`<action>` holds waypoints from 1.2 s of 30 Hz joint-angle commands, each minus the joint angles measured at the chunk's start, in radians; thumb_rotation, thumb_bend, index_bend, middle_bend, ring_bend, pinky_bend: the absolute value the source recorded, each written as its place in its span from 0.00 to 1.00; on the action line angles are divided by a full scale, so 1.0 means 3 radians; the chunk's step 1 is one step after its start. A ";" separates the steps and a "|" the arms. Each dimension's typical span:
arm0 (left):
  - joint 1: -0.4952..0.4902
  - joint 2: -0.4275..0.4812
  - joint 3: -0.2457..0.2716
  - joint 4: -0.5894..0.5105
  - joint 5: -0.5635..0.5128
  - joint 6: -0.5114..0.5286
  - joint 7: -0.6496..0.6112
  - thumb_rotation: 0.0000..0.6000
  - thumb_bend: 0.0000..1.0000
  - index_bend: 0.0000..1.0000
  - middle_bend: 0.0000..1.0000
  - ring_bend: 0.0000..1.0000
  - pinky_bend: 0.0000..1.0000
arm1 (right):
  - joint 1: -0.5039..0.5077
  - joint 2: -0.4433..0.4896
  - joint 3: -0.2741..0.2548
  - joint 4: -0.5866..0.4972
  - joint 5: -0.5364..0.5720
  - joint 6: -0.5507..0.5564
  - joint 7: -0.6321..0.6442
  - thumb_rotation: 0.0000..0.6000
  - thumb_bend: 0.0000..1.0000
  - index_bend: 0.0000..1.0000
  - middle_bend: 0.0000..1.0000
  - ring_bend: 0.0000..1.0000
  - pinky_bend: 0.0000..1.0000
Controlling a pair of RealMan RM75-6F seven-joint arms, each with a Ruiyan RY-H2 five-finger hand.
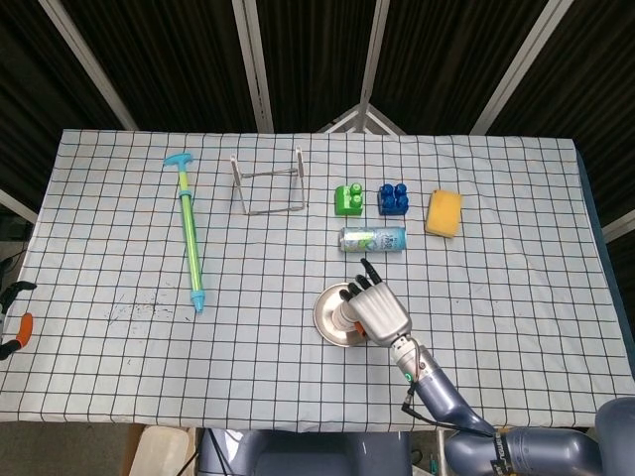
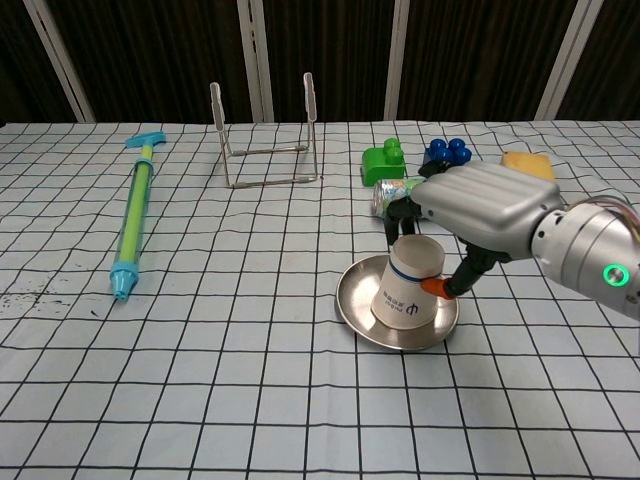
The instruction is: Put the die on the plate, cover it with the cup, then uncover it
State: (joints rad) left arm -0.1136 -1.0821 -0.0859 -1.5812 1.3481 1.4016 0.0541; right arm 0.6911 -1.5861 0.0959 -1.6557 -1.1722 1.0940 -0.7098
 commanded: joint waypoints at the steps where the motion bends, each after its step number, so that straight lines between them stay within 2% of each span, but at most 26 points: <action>1: 0.0000 0.0001 0.0002 -0.0001 0.0004 0.0001 -0.0002 1.00 0.67 0.29 0.00 0.00 0.09 | -0.0006 0.0003 -0.0011 0.0008 -0.0031 0.0007 0.0024 1.00 0.40 0.55 0.57 0.31 0.00; 10: 0.0002 0.0004 0.0009 -0.0005 0.0017 0.0002 -0.0008 1.00 0.67 0.29 0.00 0.00 0.09 | 0.0030 -0.0078 -0.0008 0.0008 -0.0140 -0.0033 0.0122 1.00 0.40 0.55 0.58 0.31 0.00; 23: -0.0004 0.0011 0.0008 0.0011 0.0012 -0.0016 -0.0031 1.00 0.67 0.29 0.00 0.00 0.09 | 0.0167 -0.0311 0.0155 0.0399 -0.0174 -0.0119 0.0288 1.00 0.40 0.55 0.58 0.31 0.00; 30: -0.0014 -0.0006 0.0012 0.0003 0.0004 -0.0030 0.0021 1.00 0.67 0.30 0.00 0.00 0.09 | 0.0163 -0.0253 0.0190 0.0520 -0.0206 -0.0102 0.0383 1.00 0.40 0.55 0.58 0.31 0.00; 36: -0.0017 -0.0012 0.0009 -0.0005 -0.0006 -0.0030 0.0045 1.00 0.67 0.30 0.00 0.00 0.09 | 0.0083 -0.0119 0.0115 0.0478 -0.0237 -0.0060 0.0405 1.00 0.40 0.55 0.58 0.31 0.00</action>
State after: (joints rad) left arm -0.1188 -1.0857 -0.0832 -1.5826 1.3464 1.3926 0.0677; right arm 0.7234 -1.6314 0.1397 -1.5059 -1.2399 1.0735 -0.5889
